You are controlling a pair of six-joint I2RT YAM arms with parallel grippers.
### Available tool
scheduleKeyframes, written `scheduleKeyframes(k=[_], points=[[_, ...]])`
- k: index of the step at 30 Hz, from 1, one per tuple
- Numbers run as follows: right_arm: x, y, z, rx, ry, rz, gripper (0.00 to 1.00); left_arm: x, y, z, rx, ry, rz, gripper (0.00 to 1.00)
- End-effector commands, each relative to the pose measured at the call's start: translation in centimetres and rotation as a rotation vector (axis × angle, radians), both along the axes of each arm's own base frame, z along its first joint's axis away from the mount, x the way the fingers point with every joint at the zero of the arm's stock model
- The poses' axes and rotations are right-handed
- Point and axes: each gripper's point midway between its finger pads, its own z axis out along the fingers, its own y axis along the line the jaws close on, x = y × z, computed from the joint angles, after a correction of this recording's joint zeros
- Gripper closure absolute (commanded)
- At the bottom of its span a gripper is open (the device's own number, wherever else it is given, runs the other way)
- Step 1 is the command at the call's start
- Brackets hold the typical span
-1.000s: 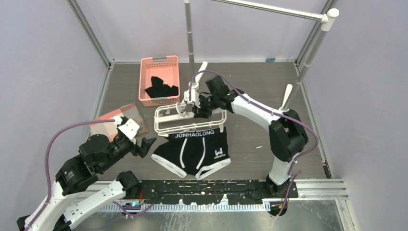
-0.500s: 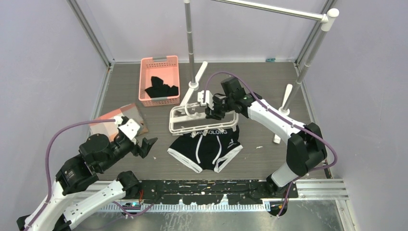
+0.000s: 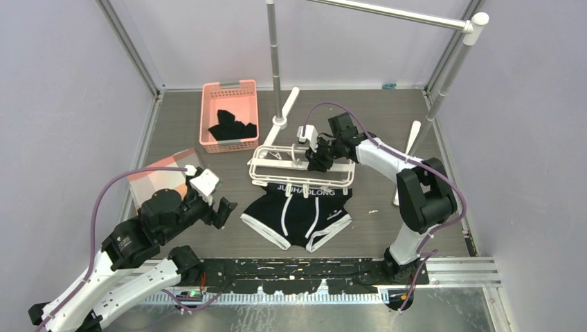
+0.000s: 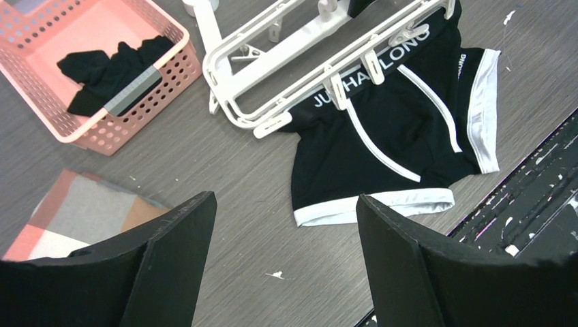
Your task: Clip the underwear to the hanger
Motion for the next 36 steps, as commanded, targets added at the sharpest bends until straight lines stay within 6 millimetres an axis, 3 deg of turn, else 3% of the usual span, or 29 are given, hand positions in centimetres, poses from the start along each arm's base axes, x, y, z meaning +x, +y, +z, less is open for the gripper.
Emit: scheduleKeyframes(k=[1,9,15,19,23,26,29,36], points=[[3.2,1.4,4.5,0.115,-0.112,-0.017,0.70,0.8,-0.7,1.3,-0.078,-0.023,0.031,0.22],[3.6,-0.6,5.7,0.112,-0.133,-0.093,0.55,0.9,-0.1,0.7,-0.062,-0.021,0.054,0.21],[2.5,-2.0,6.9,0.139,-0.138,-0.130,0.49,0.9,0.0,0.4,-0.048,-0.019,0.052,0.21],[1.5,-1.4,8.5,0.246,-0.144,-0.155,0.47,0.8,-0.1,0.3,-0.047,-0.017,0.049,0.21],[0.9,-0.6,10.4,0.496,-0.090,-0.310,0.44,0.9,-0.1,0.1,-0.047,-0.014,0.049,0.21],[0.6,-0.6,11.0,0.641,-0.068,-0.446,0.41,0.9,-0.1,0.1,-0.046,-0.012,0.050,0.21],[0.0,0.5,11.0,0.686,-0.052,-0.519,0.38,1.0,-0.3,-0.1,-0.041,-0.013,0.047,0.20],[2.8,1.3,10.2,0.657,-0.077,-0.715,0.36,1.0,-0.6,-0.3,-0.033,-0.008,0.034,0.20]])
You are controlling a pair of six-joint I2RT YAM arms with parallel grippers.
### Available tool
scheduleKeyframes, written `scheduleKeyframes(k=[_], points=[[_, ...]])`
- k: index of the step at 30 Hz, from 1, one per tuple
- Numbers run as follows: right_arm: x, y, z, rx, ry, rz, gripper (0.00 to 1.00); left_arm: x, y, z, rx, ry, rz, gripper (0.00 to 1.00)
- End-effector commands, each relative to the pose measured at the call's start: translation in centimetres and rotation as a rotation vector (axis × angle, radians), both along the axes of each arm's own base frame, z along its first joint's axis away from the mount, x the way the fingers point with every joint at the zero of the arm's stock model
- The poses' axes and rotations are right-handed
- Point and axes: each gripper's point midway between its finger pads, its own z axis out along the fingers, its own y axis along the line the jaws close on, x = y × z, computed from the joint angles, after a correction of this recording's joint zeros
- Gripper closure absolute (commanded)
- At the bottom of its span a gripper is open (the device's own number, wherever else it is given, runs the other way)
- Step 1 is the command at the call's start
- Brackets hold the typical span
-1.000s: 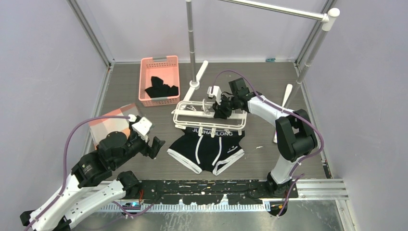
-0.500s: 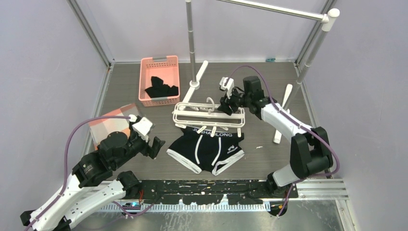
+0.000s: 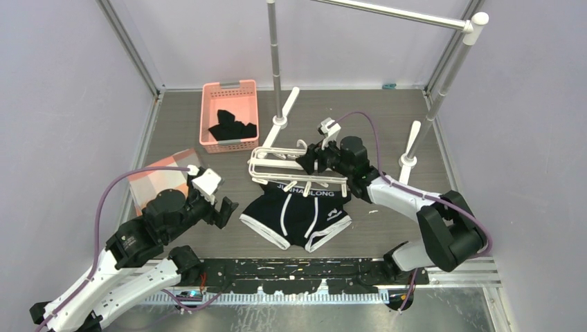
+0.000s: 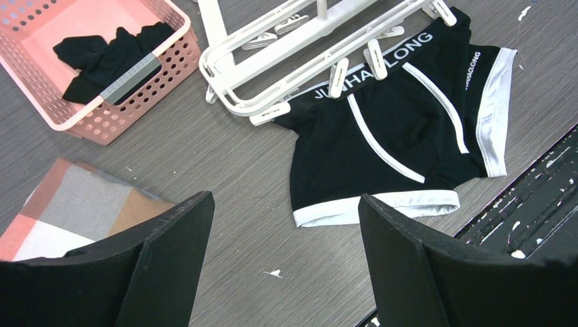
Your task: Clip the underwear to the hanger
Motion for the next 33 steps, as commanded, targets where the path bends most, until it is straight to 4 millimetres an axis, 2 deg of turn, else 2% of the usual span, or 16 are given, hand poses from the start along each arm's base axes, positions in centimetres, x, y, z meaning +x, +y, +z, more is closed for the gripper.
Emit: scheduleKeyframes(k=[1,5,9,13,16,20,22,25,33], points=[[4.5,-0.4,3.9,0.085,-0.087,-0.219,0.37,0.6,-0.5,1.2,-0.039,-0.036,0.006,0.20],[6.3,-1.3,2.3,0.017,-0.083,-0.310,0.39,0.6,-0.4,1.5,-0.042,-0.044,0.009,0.20],[6.8,-0.8,1.2,-0.007,-0.059,-0.304,0.43,0.7,-0.5,1.5,-0.031,-0.043,0.007,0.20],[6.7,0.3,1.0,0.004,-0.049,-0.260,0.59,0.8,-0.5,1.4,-0.027,-0.041,0.005,0.20],[6.4,0.7,1.9,0.018,-0.071,-0.242,0.71,0.7,-0.4,1.4,-0.027,-0.042,0.008,0.20],[5.2,1.4,5.5,0.070,-0.140,-0.166,0.92,0.6,0.0,1.5,-0.030,-0.047,0.016,0.20],[4.3,1.7,7.7,0.097,-0.170,-0.128,0.97,0.5,0.1,1.7,-0.039,-0.051,0.020,0.20],[3.6,1.6,11.7,0.111,-0.213,-0.115,0.99,0.3,0.2,2.3,-0.062,-0.064,0.018,0.20],[2.6,-0.6,18.3,0.050,-0.276,-0.180,0.99,-0.7,0.3,5.5,-0.173,-0.136,-0.014,0.20]])
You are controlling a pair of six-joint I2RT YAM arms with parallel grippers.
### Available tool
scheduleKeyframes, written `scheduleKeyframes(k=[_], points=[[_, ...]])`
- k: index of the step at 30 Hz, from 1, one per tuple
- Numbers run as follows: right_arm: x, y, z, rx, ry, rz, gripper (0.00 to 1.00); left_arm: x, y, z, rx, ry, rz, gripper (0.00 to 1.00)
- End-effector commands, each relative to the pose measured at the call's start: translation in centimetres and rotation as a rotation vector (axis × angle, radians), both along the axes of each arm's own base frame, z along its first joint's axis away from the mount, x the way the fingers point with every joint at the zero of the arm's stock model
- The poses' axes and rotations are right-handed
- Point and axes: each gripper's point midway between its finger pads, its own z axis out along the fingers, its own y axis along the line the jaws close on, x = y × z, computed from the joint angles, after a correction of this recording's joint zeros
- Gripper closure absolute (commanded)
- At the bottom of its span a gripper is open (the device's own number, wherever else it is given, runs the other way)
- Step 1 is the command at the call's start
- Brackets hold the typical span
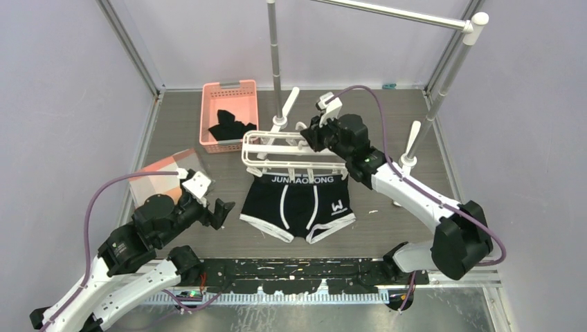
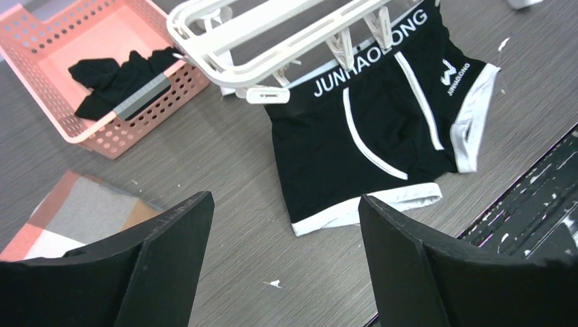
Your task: Clip the underwear to the hanger
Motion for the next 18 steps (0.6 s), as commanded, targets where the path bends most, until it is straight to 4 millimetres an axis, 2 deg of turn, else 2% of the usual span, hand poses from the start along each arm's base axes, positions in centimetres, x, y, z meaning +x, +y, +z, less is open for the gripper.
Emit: scheduleKeyframes(k=[1,7,10,14,18], points=[[-0.5,-1.2,10.8,0.060,-0.216,-0.028,0.99,-0.3,-0.2,4.6,-0.135,-0.101,-0.019,0.19],[-2.0,-2.4,14.0,0.010,-0.278,-0.016,0.99,-0.7,-0.4,5.0,-0.151,-0.120,-0.045,0.20],[-2.9,-2.7,14.7,-0.051,-0.290,0.023,0.99,-0.8,-0.8,4.3,-0.160,-0.123,-0.067,0.21],[-4.5,-3.3,15.6,-0.095,-0.302,0.063,0.99,-1.6,-2.4,2.8,-0.182,-0.154,-0.171,0.24],[-6.3,-4.2,16.4,-0.113,-0.303,0.088,0.99,-1.5,-3.6,2.3,-0.257,-0.203,-0.204,0.18]])
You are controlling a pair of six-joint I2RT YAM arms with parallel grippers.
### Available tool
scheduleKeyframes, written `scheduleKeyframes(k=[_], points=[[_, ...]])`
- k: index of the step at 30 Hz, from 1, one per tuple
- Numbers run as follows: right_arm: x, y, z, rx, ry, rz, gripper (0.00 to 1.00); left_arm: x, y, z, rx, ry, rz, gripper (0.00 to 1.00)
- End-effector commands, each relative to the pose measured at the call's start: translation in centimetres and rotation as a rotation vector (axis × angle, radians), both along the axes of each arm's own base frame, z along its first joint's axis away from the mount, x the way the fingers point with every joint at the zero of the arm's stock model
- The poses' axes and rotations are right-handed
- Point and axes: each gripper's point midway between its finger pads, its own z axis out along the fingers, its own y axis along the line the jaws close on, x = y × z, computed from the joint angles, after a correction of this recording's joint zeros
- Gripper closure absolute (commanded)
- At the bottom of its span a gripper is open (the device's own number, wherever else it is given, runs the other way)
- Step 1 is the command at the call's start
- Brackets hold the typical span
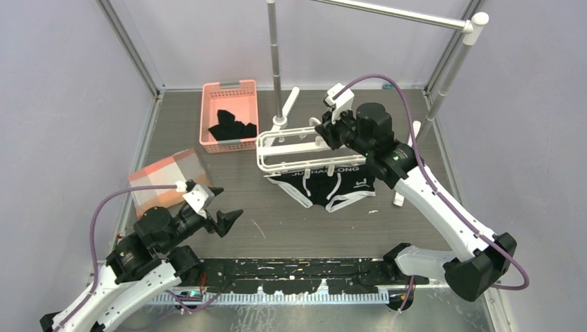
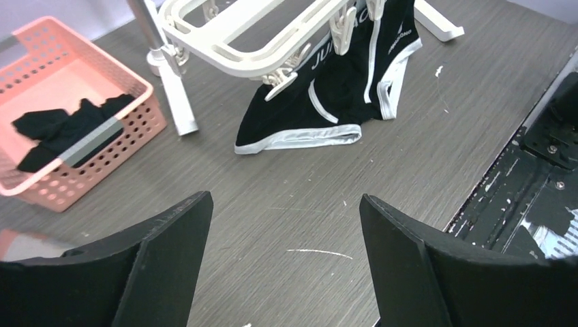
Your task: Clip the underwear to the hanger
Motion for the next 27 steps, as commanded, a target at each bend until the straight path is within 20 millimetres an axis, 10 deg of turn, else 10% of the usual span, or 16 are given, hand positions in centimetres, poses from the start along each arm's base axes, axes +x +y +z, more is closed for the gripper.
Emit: scheduleKeyframes(k=[1,14,19,27], points=[[-2.9,-1.1,7.9,0.059,-0.173,0.052,0.99,-0.1,-2.2,1.9,-0.124,-0.109,-0.087,0.17],[-7.0,-2.7,7.5,0.050,0.018,0.069,0.99,0.7,-6.3,2.2,-0.270,-0.055,-0.178,0.22],[-6.3,-1.9,2.6,0.016,0.148,0.063,0.99,1.0,-7.9,-0.4,-0.311,0.010,-0.202,0.27],[-1.9,-0.4,-5.5,-0.042,0.241,-0.008,0.99,3.0,-5.1,-4.8,-0.308,0.071,0.009,0.25]])
